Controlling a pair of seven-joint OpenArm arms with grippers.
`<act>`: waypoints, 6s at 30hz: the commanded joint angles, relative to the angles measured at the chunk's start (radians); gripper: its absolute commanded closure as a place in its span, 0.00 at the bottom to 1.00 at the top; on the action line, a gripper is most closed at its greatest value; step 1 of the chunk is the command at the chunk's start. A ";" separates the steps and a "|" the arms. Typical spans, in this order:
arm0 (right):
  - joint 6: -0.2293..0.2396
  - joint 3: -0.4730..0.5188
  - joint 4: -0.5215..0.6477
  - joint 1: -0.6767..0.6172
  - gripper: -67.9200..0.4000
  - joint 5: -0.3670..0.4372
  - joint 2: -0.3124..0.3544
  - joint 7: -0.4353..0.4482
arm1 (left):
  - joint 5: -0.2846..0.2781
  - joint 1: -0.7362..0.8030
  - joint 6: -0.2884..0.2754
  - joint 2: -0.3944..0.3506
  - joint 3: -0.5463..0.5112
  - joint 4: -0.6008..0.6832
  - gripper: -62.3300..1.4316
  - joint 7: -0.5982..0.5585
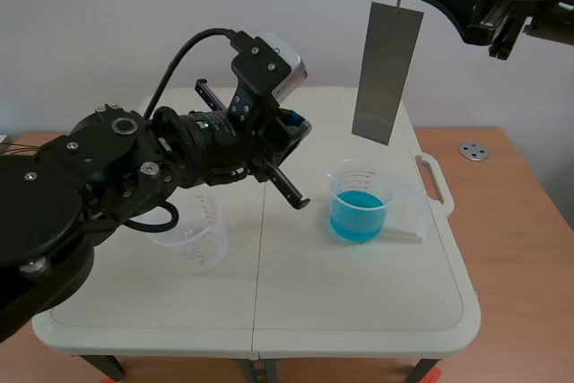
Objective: Hold the metal plate by the orange handle, dip it into the blue solution, take it out and point at it, then put the plate back in the beaker on the left.
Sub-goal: 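Raise the plate and point at it, then put the plate into the left beaker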
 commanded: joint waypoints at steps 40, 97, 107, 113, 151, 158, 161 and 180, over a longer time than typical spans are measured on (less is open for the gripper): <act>0.008 0.001 0.022 0.015 0.98 0.018 0.011 0.015 | 0.025 0.058 0.095 -0.095 -0.041 0.070 0.92 0.006; -0.101 -0.370 0.023 0.319 0.98 0.021 -0.022 0.097 | 0.049 1.119 0.033 -0.304 -0.573 -0.021 0.92 -0.246; -0.173 -0.513 0.022 0.396 0.98 -0.004 -0.101 0.098 | 0.090 1.027 0.031 -0.294 -0.471 -0.152 0.92 -0.246; -0.211 -0.586 0.021 0.417 0.98 -0.044 -0.151 0.097 | 0.090 0.994 0.031 -0.294 -0.410 -0.212 0.92 -0.255; -0.296 -0.721 -0.194 0.450 0.98 -0.187 -0.469 0.056 | 0.090 0.995 0.031 -0.294 -0.375 -0.233 0.92 -0.269; -0.296 -0.727 -0.208 0.447 0.98 -0.158 -0.471 0.056 | 0.090 0.995 0.031 -0.294 -0.375 -0.233 0.92 -0.269; -0.292 -0.727 -0.208 0.439 0.98 -0.158 -0.471 0.055 | 0.090 0.995 0.031 -0.294 -0.375 -0.233 0.92 -0.269; -0.257 -0.722 -0.207 0.364 0.98 -0.158 -0.421 0.072 | 0.090 0.992 0.031 -0.294 -0.375 -0.233 0.92 -0.269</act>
